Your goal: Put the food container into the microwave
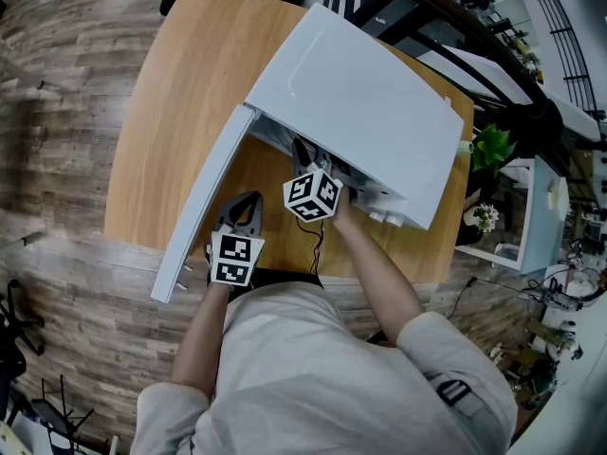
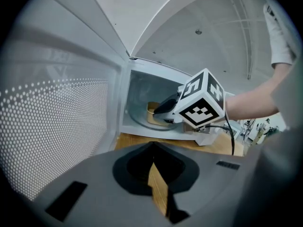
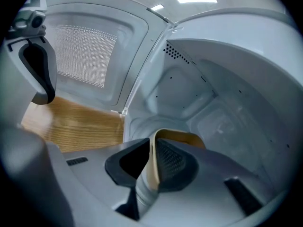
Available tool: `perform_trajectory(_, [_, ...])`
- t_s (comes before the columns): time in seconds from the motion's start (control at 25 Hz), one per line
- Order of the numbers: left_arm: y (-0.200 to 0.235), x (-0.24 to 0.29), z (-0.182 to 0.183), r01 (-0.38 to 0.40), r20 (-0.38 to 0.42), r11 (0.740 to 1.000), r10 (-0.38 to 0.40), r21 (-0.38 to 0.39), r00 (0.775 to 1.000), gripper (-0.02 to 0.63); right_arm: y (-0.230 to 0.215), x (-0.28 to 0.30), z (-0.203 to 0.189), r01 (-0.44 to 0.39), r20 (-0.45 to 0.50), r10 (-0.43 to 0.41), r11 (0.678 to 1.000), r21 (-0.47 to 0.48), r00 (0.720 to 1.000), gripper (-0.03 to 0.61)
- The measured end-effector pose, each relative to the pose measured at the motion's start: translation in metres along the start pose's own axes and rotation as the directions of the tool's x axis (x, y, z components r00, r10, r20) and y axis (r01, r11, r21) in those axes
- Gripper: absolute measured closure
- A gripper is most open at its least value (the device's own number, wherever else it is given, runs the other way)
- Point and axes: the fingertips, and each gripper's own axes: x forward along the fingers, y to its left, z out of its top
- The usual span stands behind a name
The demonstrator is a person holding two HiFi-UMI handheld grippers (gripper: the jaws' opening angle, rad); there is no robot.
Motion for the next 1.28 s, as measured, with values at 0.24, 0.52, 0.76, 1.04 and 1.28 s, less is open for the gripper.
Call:
perform_trajectory(0.24, [0.001,-0.001,0.0,0.004,-0.004,1.0,-0.004,0.008,1.0,0.601,0.0,-0.003,0.004,0.001,0.019,-0.002,0.999,0.038,1.0,0.482])
perform_trajectory(0.52, [-0.002,-0.004,0.0,0.013,-0.007,1.0,-0.012,0.018,1.0,0.601,0.002,-0.011,0.007,0.003,0.045,-0.007,0.995,0.096,0.999,0.474])
perform_trajectory(0.76, [-0.005,-0.004,0.0,0.035,-0.015,0.999,-0.034,0.039,0.999,0.601,0.009,-0.025,0.012,0.025,0.057,-0.031,0.995,0.098,0.998,0.474])
perform_trajectory(1.04, [-0.011,-0.002,0.002,0.064,-0.02,0.996,-0.063,0.061,0.998,0.601,0.016,-0.046,0.005,0.026,0.051,-0.037,0.982,0.189,0.998,0.504])
perform_trajectory(1.28, [-0.021,0.002,-0.001,0.109,-0.042,0.99,-0.106,0.093,0.994,0.601,0.027,-0.072,-0.009,-0.002,0.035,-0.012,0.929,0.371,0.999,0.574])
